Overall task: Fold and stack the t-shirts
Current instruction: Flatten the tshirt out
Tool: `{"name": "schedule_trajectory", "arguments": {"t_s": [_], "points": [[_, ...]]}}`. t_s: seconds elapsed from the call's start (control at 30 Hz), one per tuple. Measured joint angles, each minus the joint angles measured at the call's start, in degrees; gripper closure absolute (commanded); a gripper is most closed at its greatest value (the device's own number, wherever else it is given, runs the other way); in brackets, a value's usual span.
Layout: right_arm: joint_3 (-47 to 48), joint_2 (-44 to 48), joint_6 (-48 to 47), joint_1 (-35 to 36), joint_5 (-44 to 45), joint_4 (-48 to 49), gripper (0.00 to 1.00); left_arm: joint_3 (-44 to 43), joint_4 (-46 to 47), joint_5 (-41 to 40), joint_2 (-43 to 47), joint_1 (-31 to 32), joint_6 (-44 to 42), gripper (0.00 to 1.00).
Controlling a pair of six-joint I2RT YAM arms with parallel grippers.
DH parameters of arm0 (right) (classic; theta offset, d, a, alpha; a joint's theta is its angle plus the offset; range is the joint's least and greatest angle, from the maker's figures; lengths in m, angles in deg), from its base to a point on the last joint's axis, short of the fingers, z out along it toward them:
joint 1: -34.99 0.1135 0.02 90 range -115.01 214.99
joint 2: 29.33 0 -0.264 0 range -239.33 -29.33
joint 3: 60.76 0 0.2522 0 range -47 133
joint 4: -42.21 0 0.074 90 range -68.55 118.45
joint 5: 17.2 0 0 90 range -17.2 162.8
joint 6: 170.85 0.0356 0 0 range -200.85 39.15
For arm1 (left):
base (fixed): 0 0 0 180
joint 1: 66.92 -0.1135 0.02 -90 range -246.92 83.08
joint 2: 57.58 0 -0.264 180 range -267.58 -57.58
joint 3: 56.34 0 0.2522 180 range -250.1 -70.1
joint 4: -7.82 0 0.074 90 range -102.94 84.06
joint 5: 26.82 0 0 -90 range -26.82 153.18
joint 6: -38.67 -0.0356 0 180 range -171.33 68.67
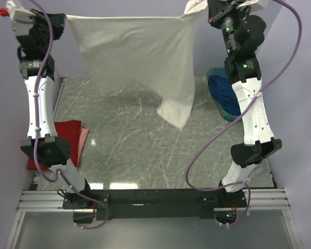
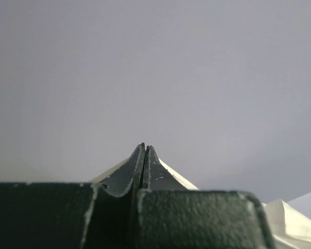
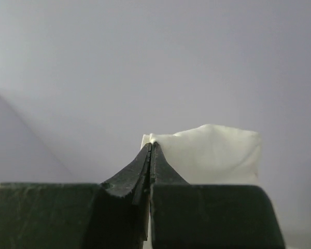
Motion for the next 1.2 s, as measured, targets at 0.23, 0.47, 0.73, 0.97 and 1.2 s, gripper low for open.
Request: {"name": "schedule_trajectory", "arguments": {"t_s": [0.23, 0.47, 0.73, 0.97, 1.2], "points": [[-17.35, 13.99, -0.09, 0.00, -0.22, 7.58, 1.00, 12.00, 6.34, 5.16, 11.04, -5.75, 2.78, 0.99], [-54.45, 31.80, 5.40, -0.13, 0.17, 14.64, 1.00, 42.53, 10.43, 6.45, 26.71, -6.10, 5.51, 0.99], [-91.19, 38.82, 16.17, -0.24, -4.04, 15.98, 1.00, 73.96, 5.40, 5.79, 34.14, -6.16, 7.63, 0.99], [-108.85, 38.27, 22.56, -0.24, -10.80, 18.38, 1.00, 88.15, 0.44, 4.35, 39.54, -6.19, 7.30, 0.99], [-117.85, 38.07, 25.38, 0.98, -17.07, 23.45, 1.00, 90.86, -2.78, 0.35, 45.38, -6.16, 4.50, 1.00]]}}
